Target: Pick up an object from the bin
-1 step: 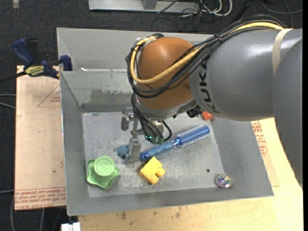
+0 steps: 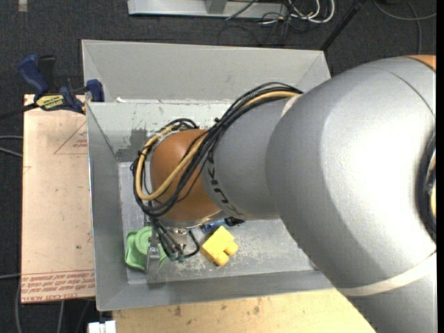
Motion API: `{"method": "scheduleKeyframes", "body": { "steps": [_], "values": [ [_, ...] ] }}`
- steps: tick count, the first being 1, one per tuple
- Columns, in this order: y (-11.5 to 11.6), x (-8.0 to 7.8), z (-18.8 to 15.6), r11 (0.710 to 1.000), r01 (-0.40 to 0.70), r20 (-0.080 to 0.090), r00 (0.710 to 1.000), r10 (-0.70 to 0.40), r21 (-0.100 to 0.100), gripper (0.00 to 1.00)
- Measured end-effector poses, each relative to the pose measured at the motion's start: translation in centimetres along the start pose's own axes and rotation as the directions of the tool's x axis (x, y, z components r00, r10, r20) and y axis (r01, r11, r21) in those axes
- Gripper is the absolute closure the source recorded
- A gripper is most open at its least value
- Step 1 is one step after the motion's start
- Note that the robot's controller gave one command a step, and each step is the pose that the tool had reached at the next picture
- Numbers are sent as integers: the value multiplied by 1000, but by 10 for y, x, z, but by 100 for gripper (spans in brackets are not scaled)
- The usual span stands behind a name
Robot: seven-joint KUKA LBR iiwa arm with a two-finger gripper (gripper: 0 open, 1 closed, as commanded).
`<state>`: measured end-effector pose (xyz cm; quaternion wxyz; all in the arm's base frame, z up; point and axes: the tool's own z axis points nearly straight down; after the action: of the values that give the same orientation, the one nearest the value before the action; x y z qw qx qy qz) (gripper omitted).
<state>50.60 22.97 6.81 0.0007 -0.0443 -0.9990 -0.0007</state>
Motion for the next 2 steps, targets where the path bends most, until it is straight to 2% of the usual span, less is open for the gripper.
{"method": "scheduleKeyframes", "body": {
  "steps": [1,2],
  "values": [
    [-8,7,-33,999,-32,3,999,32,-1,0],
    [-5,6,-48,987,-162,3,987,162,-1,0]
  ]
}}
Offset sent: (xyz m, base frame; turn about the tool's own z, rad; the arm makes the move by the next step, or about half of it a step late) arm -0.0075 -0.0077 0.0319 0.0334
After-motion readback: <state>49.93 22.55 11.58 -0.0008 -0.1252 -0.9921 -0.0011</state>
